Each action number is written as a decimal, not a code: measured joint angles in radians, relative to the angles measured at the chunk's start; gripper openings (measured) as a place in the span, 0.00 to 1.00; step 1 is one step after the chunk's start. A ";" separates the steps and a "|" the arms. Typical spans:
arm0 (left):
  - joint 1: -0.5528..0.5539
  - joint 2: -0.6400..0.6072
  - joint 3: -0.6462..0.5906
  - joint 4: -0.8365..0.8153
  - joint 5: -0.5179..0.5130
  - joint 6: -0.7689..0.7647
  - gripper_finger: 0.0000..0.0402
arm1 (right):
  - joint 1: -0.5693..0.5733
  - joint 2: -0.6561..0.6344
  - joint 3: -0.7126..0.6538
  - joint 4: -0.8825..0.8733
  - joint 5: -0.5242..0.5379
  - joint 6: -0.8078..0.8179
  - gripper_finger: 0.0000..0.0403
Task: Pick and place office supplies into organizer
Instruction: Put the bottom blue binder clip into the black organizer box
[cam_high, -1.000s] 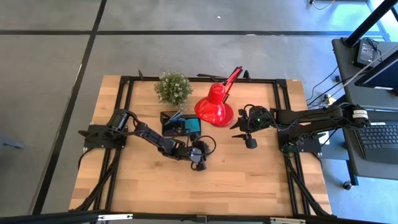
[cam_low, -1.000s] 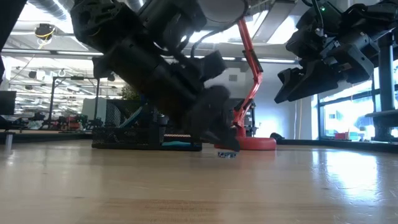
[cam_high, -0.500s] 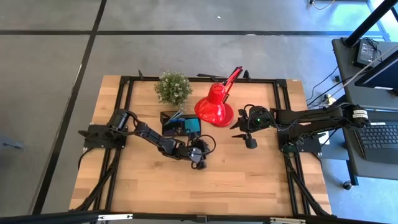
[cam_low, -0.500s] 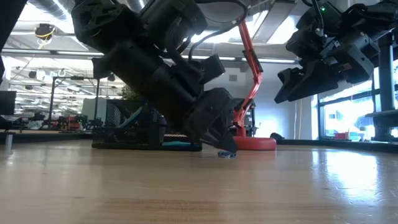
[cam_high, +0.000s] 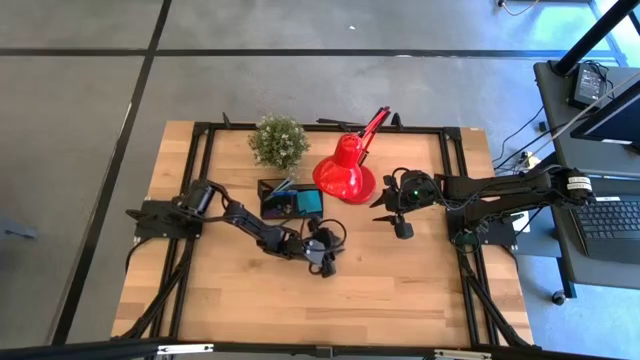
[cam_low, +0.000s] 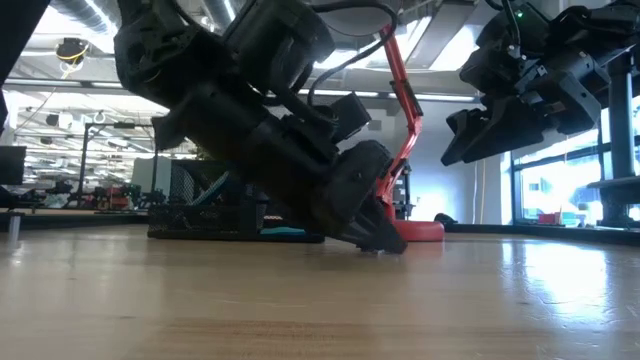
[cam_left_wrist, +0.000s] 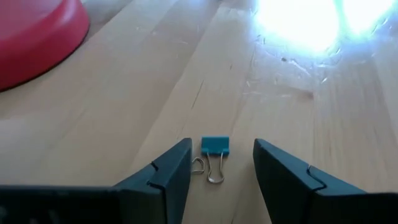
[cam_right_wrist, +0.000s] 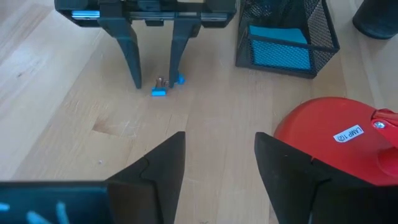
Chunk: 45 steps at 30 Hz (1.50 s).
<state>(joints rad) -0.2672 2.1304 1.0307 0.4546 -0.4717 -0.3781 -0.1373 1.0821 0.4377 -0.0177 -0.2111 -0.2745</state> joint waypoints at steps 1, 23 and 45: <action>0.001 0.008 0.000 0.015 0.004 0.000 0.41 | 0.000 0.000 0.000 0.000 0.000 0.000 0.48; 0.030 0.016 -0.002 0.049 0.095 0.154 0.41 | 0.000 0.000 0.000 0.000 0.000 0.000 0.48; 0.085 0.016 -0.001 0.031 0.255 0.294 0.29 | 0.000 0.000 0.000 0.002 0.000 0.000 0.48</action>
<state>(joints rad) -0.1825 2.1468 1.0299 0.4851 -0.2168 -0.0837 -0.1375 1.0821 0.4377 -0.0158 -0.2108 -0.2745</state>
